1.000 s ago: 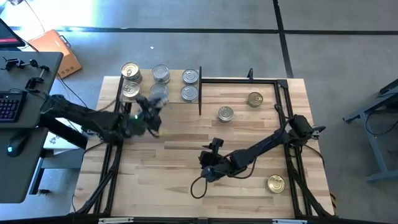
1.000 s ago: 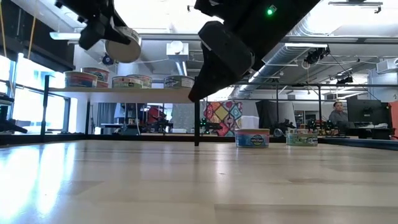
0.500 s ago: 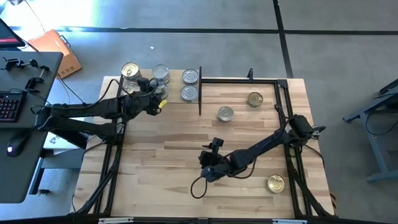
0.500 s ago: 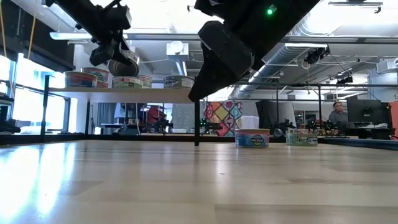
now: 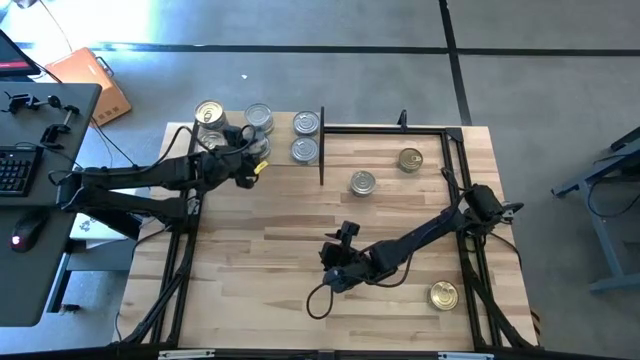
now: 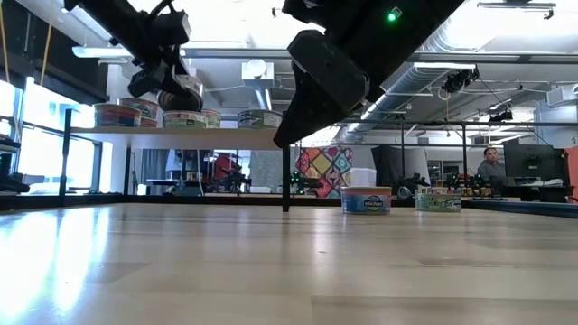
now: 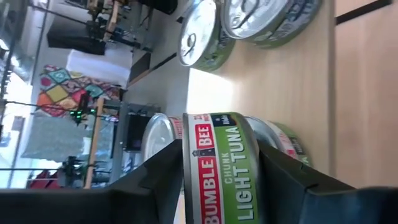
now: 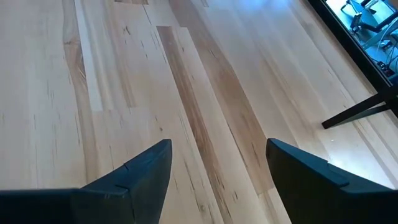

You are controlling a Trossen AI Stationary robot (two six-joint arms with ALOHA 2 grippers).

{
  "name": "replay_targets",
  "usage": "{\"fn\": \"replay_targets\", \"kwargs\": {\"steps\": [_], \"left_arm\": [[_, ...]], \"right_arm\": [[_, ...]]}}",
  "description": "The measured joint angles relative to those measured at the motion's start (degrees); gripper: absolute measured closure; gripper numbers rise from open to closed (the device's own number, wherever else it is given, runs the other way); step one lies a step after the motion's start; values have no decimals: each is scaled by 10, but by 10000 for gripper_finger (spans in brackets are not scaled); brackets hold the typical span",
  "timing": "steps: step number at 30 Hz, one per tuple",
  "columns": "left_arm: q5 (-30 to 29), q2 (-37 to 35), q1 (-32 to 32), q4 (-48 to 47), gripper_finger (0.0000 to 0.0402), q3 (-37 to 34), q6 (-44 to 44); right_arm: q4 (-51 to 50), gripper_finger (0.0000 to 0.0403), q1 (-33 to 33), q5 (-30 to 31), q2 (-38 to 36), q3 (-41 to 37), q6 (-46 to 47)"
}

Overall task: Stack canned seafood by type on shelf
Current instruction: Stack the green white tuna can on top of the other green white tuna can on the shelf

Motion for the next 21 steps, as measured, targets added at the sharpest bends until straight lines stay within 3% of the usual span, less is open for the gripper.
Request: {"fn": "replay_targets", "kwargs": {"steps": [21], "left_arm": [[81,0,19,-20,136,0,-44]], "right_arm": [[4,148,0,-1,0,0,0]]}}
